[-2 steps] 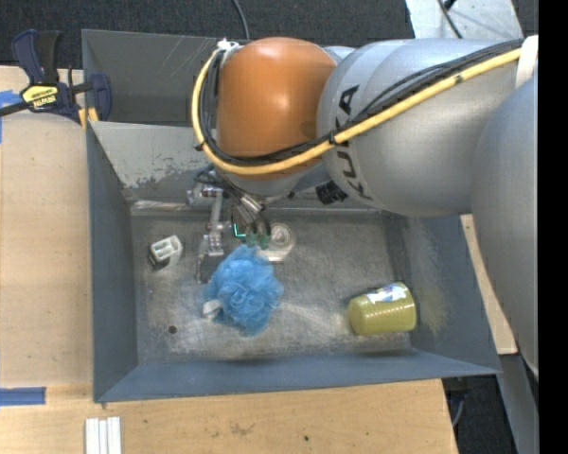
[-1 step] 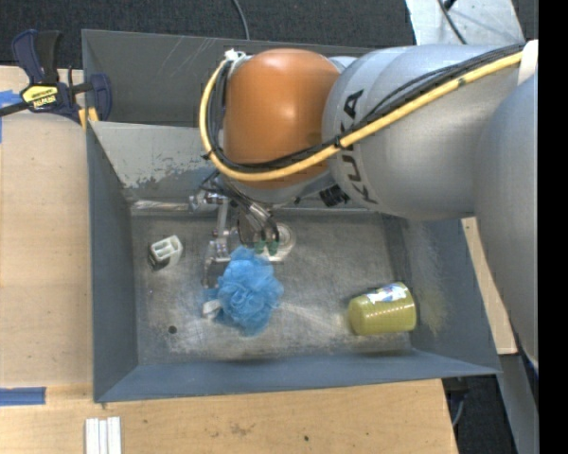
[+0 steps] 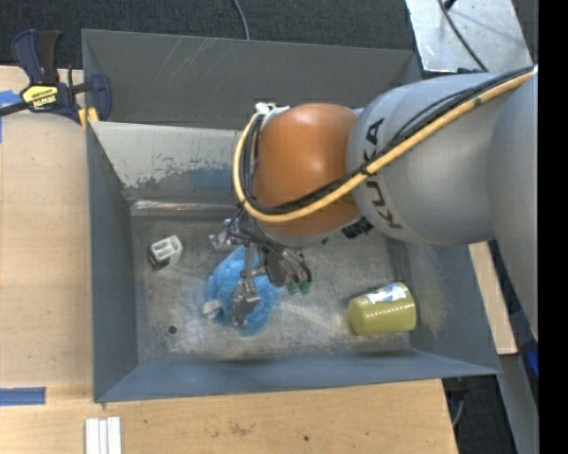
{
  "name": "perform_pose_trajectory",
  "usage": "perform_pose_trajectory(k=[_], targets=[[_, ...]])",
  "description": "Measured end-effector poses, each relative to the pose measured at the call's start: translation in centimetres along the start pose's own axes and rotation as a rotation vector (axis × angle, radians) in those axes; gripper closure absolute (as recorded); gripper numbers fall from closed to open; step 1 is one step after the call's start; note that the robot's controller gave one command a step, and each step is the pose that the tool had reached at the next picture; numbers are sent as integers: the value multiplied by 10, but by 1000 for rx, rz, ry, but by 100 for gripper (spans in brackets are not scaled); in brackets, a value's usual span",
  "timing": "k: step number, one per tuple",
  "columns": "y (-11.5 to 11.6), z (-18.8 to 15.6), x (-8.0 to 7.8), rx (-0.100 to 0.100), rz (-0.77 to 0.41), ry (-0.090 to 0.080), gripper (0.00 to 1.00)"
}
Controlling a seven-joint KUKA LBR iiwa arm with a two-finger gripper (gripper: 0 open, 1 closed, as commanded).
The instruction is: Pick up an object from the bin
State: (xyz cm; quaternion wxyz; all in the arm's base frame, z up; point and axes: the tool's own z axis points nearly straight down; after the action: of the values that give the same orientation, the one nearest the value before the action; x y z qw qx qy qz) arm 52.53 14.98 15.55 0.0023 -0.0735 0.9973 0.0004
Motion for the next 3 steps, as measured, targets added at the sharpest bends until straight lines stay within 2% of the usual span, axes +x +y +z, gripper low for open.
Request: perform_pose_trajectory(k=[1,2,3], targets=[[-23,29,18,0,-103,5,100],[-24,29,18,0,-103,5,0],[-23,29,18,-1,-103,5,100]])
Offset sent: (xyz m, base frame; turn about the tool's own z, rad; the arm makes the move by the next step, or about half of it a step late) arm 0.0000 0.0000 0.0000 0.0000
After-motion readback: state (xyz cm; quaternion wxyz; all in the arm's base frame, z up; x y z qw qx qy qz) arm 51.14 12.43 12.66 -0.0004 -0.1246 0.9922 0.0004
